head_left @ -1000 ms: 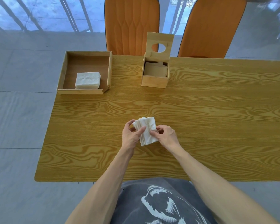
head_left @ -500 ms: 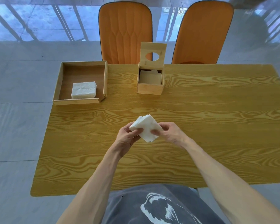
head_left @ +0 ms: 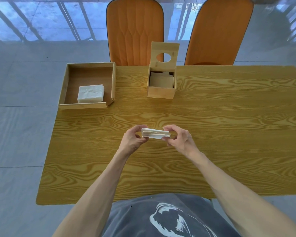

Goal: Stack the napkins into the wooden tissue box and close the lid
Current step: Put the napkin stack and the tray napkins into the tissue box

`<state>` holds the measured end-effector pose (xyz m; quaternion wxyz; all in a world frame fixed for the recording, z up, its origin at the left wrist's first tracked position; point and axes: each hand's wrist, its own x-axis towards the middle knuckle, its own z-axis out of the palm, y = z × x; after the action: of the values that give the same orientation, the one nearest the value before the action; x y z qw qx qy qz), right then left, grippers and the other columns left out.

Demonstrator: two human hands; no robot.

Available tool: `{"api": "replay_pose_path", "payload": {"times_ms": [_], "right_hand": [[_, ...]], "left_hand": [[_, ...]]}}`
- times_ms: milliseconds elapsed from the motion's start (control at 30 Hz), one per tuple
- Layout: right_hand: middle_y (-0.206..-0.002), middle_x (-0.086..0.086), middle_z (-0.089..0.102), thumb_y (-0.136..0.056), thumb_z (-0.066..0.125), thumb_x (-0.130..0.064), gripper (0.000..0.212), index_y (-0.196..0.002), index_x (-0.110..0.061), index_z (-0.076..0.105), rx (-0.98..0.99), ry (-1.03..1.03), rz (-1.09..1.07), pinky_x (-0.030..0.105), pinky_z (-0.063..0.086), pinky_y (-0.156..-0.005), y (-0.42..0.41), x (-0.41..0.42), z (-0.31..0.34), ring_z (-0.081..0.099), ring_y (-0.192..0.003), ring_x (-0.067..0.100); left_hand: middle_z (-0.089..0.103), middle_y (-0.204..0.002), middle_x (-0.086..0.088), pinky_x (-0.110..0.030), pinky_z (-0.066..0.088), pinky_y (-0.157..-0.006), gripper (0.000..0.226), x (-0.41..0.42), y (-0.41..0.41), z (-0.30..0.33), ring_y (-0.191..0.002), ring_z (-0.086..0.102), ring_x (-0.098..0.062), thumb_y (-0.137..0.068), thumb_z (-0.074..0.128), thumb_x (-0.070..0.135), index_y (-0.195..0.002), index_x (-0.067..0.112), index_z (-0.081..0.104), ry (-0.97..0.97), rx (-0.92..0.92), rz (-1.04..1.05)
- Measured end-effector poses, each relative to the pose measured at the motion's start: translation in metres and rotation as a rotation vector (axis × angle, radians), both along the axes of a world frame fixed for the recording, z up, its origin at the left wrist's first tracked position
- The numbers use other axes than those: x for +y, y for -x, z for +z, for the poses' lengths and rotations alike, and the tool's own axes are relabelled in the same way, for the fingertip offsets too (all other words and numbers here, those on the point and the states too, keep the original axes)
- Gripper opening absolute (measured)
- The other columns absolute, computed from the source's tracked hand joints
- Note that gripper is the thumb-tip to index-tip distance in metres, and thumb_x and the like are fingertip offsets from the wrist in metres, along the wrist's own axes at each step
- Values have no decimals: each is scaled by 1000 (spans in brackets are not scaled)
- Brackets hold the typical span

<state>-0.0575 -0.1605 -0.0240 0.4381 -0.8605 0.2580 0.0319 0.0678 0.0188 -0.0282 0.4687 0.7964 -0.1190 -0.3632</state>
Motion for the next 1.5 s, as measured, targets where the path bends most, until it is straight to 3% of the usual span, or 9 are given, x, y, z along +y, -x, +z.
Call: {"api": "replay_pose_path", "payload": {"times_ms": [133, 267, 600, 833, 1000, 1100, 1233, 1333, 1500], "right_hand": [[-102, -4, 72, -86, 75, -12, 30, -115, -19, 68, -14, -144, -76, 31, 62, -59, 1, 3, 1, 73, -67, 8], [-92, 3, 74, -88, 73, -9, 28, -115, -16, 68, -58, -238, -107, 36, 64, -62, -3, 7, 4, 74, -77, 15], [-85, 8, 74, -93, 68, -14, 18, -111, -15, 72, -52, -231, -141, 39, 62, -64, -6, 6, -2, 73, -77, 24], [-88, -5, 73, -91, 72, -25, 20, -110, -19, 69, -140, -148, -187, 24, 58, -57, -35, -27, 22, 73, -67, 11], [-94, 0, 74, -94, 68, -28, 26, -115, -12, 65, -227, -152, -233, 35, 61, -58, -77, -63, 51, 74, -72, 15], [-92, 3, 72, -95, 67, -26, 25, -115, -11, 66, -257, -131, -245, 36, 59, -54, -103, -82, 65, 73, -76, 22], [-89, -2, 72, -93, 68, -30, 12, -103, -24, 68, -280, -62, -262, 46, 61, -65, -133, -104, 73, 70, -72, 20], [-91, -3, 71, -94, 67, -29, 11, -104, -25, 69, -280, -63, -261, 47, 61, -64, -149, -113, 76, 71, -73, 22], [-87, -2, 71, -95, 65, -26, 13, -105, -20, 69, -225, -75, -276, 48, 61, -60, -164, -122, 67, 73, -73, 28]], "left_hand": [[73, -89, 1, -17, 49, -62, 43, 0, 3, 0, -68, 62, -4, -81, 77, 12, -118, 32, 66, 63, 92, 33], [70, -116, 4, -13, 48, -61, 41, -4, 5, -1, -74, 69, 2, -83, 73, 3, -119, 23, 66, 117, 88, 40], [74, -106, 5, -19, 46, -62, 26, -3, 4, -7, -67, 61, -4, -88, 72, 17, -113, 24, 70, 81, -8, 31], [74, -96, 0, -17, 53, -64, 30, -35, -40, 25, -79, 69, -12, -87, 73, 28, -111, 15, 62, 112, -98, 0], [72, -101, -2, -11, 47, -57, 35, -74, -86, 56, -79, 66, -7, -89, 68, 37, -115, 13, 61, 173, -139, 20], [73, -103, -3, -16, 47, -62, 36, -95, -108, 68, -83, 67, -11, -89, 68, 40, -113, 15, 60, 191, -148, 49], [72, -105, -5, -22, 51, -64, 35, -117, -133, 77, -91, 69, -19, -87, 70, 42, -110, 17, 61, 196, -153, 75], [71, -107, -5, -17, 51, -57, 36, -126, -148, 80, -86, 68, -13, -88, 69, 40, -112, 15, 60, 170, -154, 62], [71, -111, -4, -21, 52, -61, 36, -133, -161, 72, -85, 68, -12, -92, 64, 40, -118, 14, 60, 112, -143, 47]]}}
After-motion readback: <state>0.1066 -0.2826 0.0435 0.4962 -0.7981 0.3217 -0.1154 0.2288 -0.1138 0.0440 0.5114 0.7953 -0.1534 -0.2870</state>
